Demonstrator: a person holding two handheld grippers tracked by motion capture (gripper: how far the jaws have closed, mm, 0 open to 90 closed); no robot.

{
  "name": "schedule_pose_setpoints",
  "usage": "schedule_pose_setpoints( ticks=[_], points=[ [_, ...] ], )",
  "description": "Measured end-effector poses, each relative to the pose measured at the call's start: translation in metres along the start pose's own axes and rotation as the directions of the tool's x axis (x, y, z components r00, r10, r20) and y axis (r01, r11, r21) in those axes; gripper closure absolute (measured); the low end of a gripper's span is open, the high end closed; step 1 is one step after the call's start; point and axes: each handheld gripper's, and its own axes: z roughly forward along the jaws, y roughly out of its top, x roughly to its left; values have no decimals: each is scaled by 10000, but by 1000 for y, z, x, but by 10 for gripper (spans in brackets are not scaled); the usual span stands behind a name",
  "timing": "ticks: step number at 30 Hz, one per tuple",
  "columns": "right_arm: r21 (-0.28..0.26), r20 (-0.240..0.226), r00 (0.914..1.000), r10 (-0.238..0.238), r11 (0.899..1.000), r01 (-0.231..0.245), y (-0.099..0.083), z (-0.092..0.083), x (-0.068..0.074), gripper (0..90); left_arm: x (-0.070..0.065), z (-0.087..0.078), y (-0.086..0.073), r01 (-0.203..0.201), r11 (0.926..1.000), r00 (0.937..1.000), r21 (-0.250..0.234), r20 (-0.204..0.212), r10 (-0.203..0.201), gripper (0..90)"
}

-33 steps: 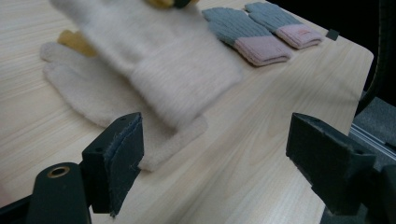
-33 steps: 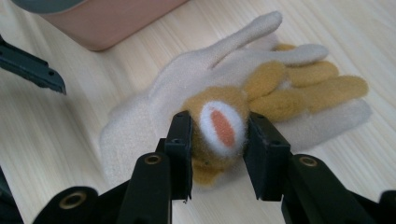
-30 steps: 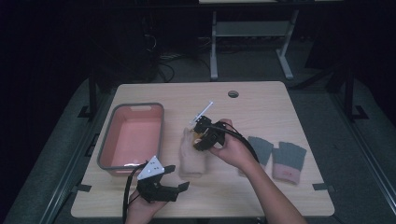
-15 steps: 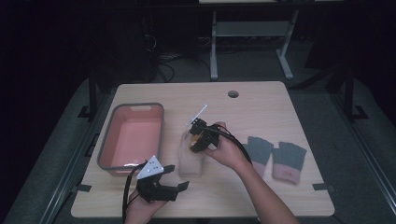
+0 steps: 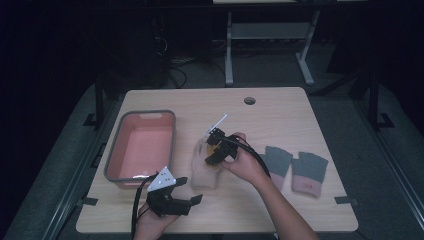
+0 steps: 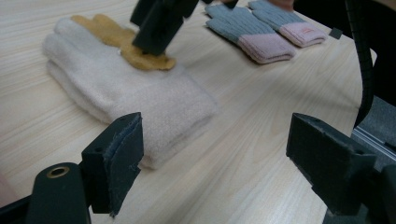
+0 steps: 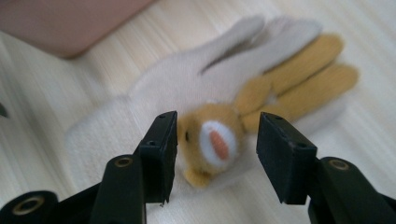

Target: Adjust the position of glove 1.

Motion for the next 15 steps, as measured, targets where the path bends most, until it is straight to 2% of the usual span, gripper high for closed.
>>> schedule_pose_setpoints(
  ticks=[3,7,15],
  points=[
    [-368,-84,9999,110,9993,-113,3,-6,0,469,-1,0,0,14,10000,10000,-14,17,-14,190],
    [-226,195,9996,-185,9996,190,9,-3,5,503,-1,1,0,-75,10000,9999,-3,97,75,187],
    [-152,-59,9974,-723,9973,722,26,11,19,535,-1,0,0,53,10000,10000,-39,67,-53,187]
  ],
)
